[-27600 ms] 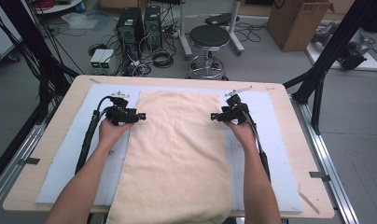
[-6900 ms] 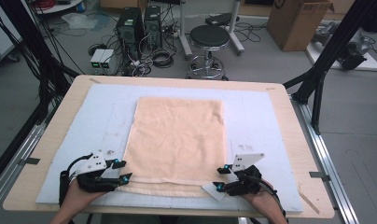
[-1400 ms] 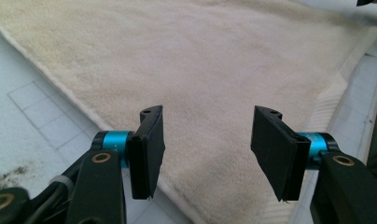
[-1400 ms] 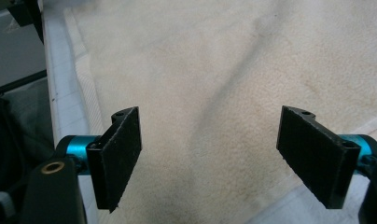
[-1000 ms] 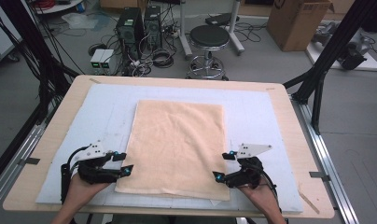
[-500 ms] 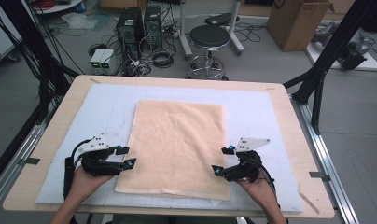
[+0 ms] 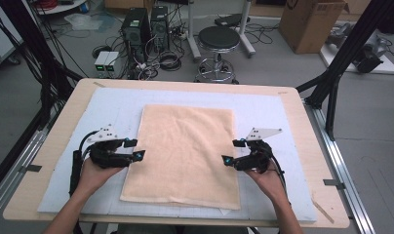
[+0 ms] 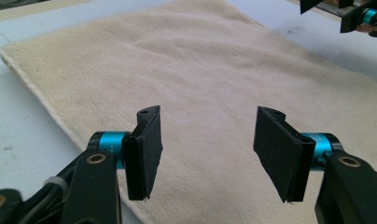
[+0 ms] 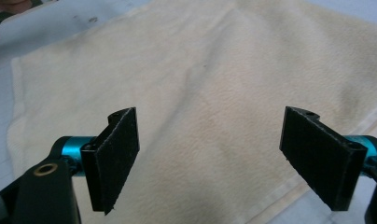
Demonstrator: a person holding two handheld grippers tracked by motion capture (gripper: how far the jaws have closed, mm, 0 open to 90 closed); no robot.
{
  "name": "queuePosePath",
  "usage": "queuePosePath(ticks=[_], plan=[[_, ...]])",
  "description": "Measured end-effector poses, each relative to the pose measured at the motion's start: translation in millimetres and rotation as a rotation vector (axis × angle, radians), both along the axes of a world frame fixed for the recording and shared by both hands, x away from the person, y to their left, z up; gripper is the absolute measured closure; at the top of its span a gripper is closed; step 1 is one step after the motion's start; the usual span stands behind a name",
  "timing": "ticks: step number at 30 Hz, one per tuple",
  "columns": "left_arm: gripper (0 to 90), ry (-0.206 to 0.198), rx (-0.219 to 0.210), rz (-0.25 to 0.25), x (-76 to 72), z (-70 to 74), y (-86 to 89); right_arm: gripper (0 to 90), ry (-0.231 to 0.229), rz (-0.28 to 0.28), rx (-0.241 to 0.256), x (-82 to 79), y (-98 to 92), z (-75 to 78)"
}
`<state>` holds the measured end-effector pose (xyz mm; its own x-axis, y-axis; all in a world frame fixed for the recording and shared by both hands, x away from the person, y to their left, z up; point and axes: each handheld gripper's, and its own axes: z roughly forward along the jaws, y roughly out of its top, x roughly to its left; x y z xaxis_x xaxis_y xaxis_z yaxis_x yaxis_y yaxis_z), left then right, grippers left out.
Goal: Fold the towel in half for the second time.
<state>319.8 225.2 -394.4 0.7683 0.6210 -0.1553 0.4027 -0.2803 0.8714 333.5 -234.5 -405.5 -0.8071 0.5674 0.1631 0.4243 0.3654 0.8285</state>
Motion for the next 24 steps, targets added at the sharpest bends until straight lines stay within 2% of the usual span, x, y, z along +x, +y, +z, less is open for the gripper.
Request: queuePosePath(ticks=[7, 11, 13, 15, 18, 23, 24], plan=[[43.8, 0.017, -0.032, 0.046, 18.5, -6.0, 4.4, 19.6, 0.004, -0.027, -0.003, 15.1, -1.3, 1.4], [44.0, 0.027, -0.012, 0.069, 29.1, -6.3, 5.4, 19.9, 0.002, -0.031, -0.014, 22.8, -0.7, 5.8], [44.1, 0.025, -0.026, 0.083, 34.2, -6.5, 6.6, 20.4, -0.004, -0.036, -0.011, 27.4, -1.3, 7.7], [44.0, 0.037, -0.004, 0.090, 40.9, -6.8, 6.9, 20.4, 0.003, -0.042, -0.017, 32.3, -1.6, 9.5], [44.0, 0.037, -0.006, 0.105, 49.9, -5.3, 7.1, 20.7, -0.002, -0.050, -0.021, 40.4, -1.0, 12.5], [44.5, 0.043, -0.002, 0.136, 65.5, 0.2, 8.4, 20.9, 0.014, -0.056, -0.043, 54.9, 1.4, 18.4], [44.5, 0.043, -0.002, 0.139, 67.5, 1.4, 8.8, 21.7, -0.002, -0.063, -0.043, 57.2, 2.1, 20.5]])
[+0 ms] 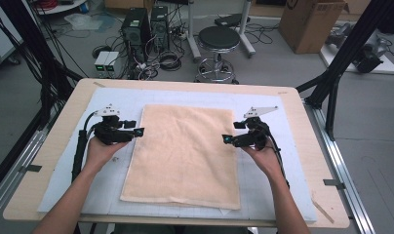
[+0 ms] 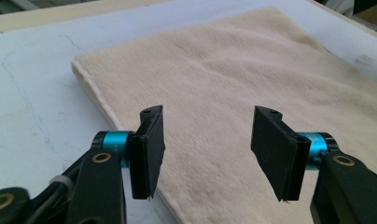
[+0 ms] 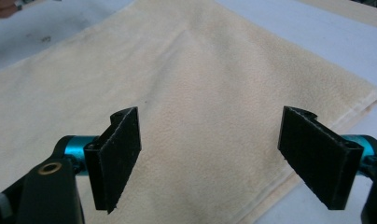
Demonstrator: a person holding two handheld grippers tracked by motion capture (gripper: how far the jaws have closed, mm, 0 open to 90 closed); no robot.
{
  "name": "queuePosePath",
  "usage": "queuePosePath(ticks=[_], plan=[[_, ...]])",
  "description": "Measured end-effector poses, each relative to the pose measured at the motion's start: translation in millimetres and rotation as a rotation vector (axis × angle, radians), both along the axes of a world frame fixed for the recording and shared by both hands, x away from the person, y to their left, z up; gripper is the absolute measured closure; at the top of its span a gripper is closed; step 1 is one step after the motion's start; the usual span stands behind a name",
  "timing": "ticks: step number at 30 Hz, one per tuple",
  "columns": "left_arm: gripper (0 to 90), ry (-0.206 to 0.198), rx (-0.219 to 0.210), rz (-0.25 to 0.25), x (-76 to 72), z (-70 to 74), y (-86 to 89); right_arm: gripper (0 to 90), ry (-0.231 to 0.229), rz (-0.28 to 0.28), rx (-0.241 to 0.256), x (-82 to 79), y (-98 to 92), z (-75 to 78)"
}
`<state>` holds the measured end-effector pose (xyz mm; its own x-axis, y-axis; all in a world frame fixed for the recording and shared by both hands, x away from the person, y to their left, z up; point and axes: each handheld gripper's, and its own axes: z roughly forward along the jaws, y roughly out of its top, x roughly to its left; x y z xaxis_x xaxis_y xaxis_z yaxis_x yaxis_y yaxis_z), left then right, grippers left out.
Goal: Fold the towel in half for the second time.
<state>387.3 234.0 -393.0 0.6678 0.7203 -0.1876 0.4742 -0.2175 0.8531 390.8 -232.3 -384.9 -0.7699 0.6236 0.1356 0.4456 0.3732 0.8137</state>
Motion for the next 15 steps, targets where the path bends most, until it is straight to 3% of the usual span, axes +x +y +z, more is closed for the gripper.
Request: queuePosePath(ticks=[2, 6, 13, 15], plan=[[45.6, -0.014, -0.004, 0.016, 3.5, 1.4, 1.7, 22.1, 0.005, 0.001, 0.002, 4.9, 0.3, 2.9], [46.1, 0.015, 0.008, 0.032, 14.4, 3.6, 3.2, 22.8, 0.006, -0.007, -0.009, 15.8, 1.0, 7.9], [47.0, -0.002, 0.013, 0.048, 32.7, 16.1, -2.9, 23.1, 0.001, -0.027, -0.036, 40.1, 3.6, 22.0], [47.6, -0.005, 0.006, 0.049, 38.6, 17.3, -4.8, 23.3, 0.018, -0.039, -0.037, 48.2, 4.1, 24.2]])
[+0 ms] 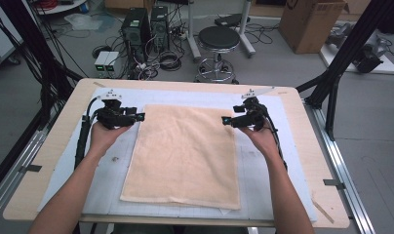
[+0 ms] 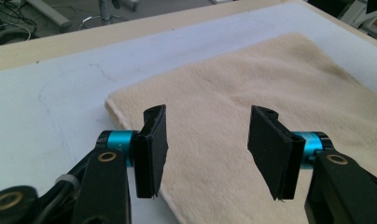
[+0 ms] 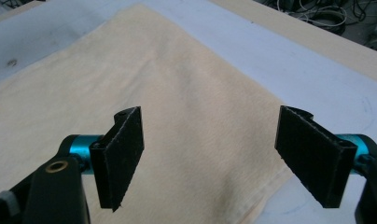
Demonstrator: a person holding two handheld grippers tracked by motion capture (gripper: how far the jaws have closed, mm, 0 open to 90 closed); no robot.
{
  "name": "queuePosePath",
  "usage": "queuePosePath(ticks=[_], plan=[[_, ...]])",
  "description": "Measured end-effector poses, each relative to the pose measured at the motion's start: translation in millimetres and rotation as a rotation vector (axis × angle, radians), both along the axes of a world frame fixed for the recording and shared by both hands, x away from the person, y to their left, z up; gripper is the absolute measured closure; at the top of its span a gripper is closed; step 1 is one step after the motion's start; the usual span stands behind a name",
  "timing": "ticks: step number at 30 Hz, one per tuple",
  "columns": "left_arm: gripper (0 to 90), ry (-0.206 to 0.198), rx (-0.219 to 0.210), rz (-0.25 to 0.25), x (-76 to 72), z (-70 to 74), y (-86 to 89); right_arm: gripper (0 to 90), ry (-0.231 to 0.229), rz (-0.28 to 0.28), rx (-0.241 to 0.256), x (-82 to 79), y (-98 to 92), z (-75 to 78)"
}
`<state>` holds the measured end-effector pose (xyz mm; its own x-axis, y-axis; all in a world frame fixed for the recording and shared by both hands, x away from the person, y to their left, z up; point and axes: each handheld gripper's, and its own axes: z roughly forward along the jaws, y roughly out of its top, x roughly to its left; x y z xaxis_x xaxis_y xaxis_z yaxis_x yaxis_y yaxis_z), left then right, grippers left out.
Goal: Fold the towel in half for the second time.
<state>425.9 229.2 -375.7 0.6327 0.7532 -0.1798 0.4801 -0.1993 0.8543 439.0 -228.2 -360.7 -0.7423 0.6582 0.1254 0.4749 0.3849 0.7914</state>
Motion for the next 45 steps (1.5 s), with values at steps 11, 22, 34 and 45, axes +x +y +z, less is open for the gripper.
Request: queuePosePath(ticks=[11, 22, 34, 45], plan=[[49.4, 0.028, 0.032, 0.118, 26.0, -23.8, -2.1, 32.8, 0.041, -0.154, -0.069, 29.8, -3.5, -32.6], [48.8, 0.163, 0.074, 0.211, 39.4, -55.7, -5.1, 39.8, 0.143, -0.250, -0.069, 43.7, -9.7, -60.0], [76.0, 0.215, 0.050, 0.228, 43.3, -65.9, -13.6, 74.2, 0.210, -0.275, -0.052, 47.2, -4.1, -74.6], [85.9, 0.178, 0.009, 0.200, 37.9, -59.0, -8.9, 83.3, 0.203, -0.193, 0.030, 44.1, -7.5, -64.7]])
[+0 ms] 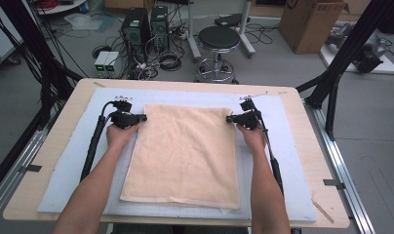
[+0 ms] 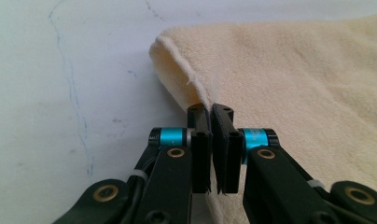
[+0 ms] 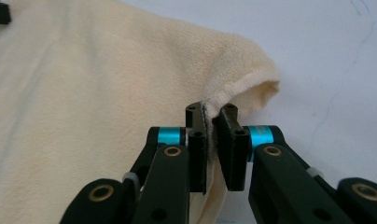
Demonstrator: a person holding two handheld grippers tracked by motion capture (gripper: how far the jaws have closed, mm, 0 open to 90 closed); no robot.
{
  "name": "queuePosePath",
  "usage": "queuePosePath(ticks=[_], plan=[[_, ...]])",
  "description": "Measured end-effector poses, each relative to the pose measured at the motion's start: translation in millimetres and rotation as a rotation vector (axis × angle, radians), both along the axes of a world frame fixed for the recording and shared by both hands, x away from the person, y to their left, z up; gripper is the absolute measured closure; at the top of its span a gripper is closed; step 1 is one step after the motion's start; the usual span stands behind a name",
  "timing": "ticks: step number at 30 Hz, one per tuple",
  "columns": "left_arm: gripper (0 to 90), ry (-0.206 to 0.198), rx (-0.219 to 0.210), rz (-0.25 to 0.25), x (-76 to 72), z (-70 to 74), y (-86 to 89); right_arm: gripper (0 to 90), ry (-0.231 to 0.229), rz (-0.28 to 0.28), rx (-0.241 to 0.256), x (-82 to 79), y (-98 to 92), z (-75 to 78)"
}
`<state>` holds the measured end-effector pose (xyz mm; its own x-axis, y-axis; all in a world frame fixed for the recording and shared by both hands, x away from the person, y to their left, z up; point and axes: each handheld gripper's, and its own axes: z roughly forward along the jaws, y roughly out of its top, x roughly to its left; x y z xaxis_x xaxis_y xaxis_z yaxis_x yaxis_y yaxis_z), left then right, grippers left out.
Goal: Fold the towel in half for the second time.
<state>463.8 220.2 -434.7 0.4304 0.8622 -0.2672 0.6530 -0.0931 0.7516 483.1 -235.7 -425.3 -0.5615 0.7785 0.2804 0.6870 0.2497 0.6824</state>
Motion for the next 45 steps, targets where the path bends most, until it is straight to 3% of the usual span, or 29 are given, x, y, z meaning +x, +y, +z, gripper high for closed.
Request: queuePosePath(ticks=[5, 9, 14, 28, 35, 41, 45], plan=[[86.0, -0.037, -0.033, -0.013, -6.0, 5.3, 4.2, 83.2, -0.045, 0.045, 0.024, -5.0, -2.3, 12.7], [86.1, -0.045, -0.024, -0.014, -6.9, 6.5, 3.2, 83.2, -0.054, 0.042, 0.023, -6.7, -3.9, 16.6], [86.1, -0.051, -0.013, -0.010, -9.2, 2.8, 3.2, 83.3, -0.040, 0.038, -0.010, -7.1, -2.3, 9.6], [86.2, -0.102, 0.011, -0.033, -18.9, 14.8, 0.7, 83.2, -0.108, 0.056, -0.023, -14.9, -0.3, 13.0], [86.3, -0.140, 0.005, -0.052, -24.7, 24.9, 1.3, 83.3, -0.144, 0.080, -0.018, -21.2, -0.2, 22.0], [86.3, -0.138, 0.031, -0.059, -26.4, 24.3, -0.5, 83.2, -0.170, 0.098, -0.018, -24.9, 0.9, 25.2], [86.3, -0.161, 0.029, -0.065, -30.4, 26.3, -0.9, 83.2, -0.184, 0.115, -0.005, -29.6, 1.7, 29.1]])
